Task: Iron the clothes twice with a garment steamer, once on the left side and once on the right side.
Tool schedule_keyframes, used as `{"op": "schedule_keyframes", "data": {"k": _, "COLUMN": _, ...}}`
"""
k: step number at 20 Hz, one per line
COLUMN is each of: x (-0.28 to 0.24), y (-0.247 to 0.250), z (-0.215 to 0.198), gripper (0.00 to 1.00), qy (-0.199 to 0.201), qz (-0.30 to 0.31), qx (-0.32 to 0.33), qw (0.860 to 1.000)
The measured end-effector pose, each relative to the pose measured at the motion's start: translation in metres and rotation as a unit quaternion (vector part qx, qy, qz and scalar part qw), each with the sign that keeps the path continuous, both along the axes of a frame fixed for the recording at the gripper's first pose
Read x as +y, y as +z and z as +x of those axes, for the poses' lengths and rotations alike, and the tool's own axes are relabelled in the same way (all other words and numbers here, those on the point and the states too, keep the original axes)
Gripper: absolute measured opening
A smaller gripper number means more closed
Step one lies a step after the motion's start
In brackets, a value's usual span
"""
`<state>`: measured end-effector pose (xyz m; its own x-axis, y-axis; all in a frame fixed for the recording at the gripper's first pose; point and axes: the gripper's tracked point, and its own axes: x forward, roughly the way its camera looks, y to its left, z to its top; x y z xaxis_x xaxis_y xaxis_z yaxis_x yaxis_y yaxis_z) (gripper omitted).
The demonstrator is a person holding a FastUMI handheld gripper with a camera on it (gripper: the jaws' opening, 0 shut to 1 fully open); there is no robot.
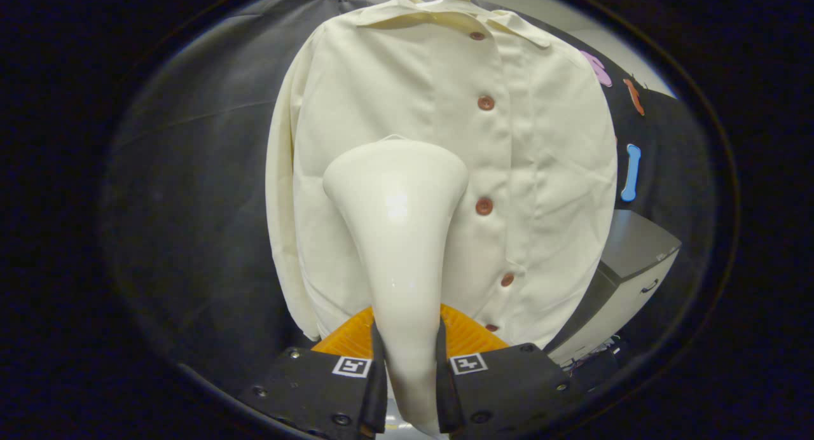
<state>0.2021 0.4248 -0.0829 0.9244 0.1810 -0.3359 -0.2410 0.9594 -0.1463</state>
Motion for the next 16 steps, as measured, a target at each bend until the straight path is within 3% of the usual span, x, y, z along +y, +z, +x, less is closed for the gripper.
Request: {"op": "schedule_keyframes", "data": {"k": 16, "x": -0.03, "y": -0.154, "z": -0.024, "gripper": 0.31, "qy": -0.029, "qz": -0.035, "qx": 0.119, "qw": 0.992}}
